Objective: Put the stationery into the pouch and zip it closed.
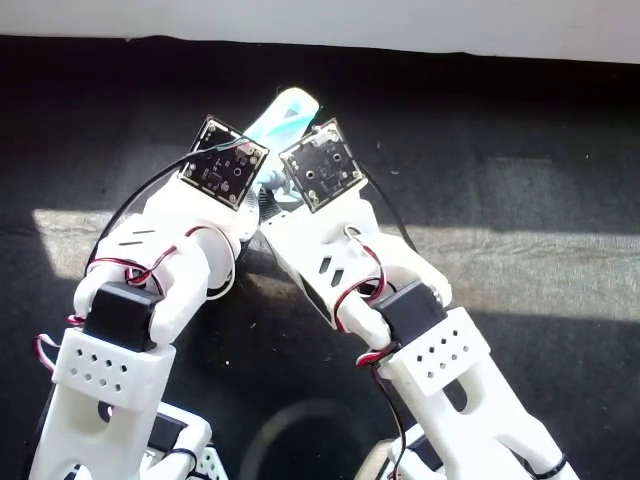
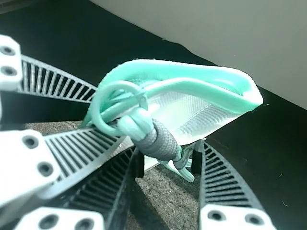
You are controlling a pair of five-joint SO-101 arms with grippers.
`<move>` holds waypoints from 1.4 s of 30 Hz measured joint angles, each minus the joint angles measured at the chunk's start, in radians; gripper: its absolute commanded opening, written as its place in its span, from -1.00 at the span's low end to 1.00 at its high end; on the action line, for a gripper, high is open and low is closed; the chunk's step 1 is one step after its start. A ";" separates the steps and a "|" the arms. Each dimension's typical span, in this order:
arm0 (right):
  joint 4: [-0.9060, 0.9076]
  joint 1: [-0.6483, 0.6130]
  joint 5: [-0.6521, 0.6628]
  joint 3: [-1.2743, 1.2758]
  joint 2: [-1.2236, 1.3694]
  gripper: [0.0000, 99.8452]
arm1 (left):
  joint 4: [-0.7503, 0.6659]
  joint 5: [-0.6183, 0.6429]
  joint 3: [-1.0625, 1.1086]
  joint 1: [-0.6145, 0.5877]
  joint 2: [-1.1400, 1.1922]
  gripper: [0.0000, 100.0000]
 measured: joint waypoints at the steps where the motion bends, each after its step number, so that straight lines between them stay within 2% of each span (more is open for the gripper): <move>1: 0.000 0.000 0.032 0.000 0.000 -0.65 | 0.000 0.000 0.000 0.000 0.000 -0.98; 8: -0.014 0.000 0.250 0.000 0.000 -0.65 | 0.000 0.000 0.000 0.002 0.000 -0.98; 11: -0.031 0.000 0.298 0.000 0.000 -0.65 | 0.011 -0.002 0.000 0.002 0.000 -0.98; 17: -0.098 0.000 0.308 0.003 0.000 -0.69 | 0.020 0.003 -0.006 0.009 -0.002 -0.98; 20: -0.101 -0.003 0.308 0.008 0.000 -0.98 | 0.023 0.005 -0.006 0.009 -0.002 -0.98; 30: -0.107 -0.003 0.310 0.008 -0.008 -0.99 | 0.023 0.002 -0.005 0.006 -0.002 -0.98; 35: -0.094 -0.008 0.310 0.029 -0.117 -0.99 | 0.023 0.002 -0.005 -0.040 -0.002 -0.98; 42: -0.084 0.106 0.310 0.110 -0.272 -0.99 | 0.023 -0.002 -0.002 -0.041 -0.002 -0.98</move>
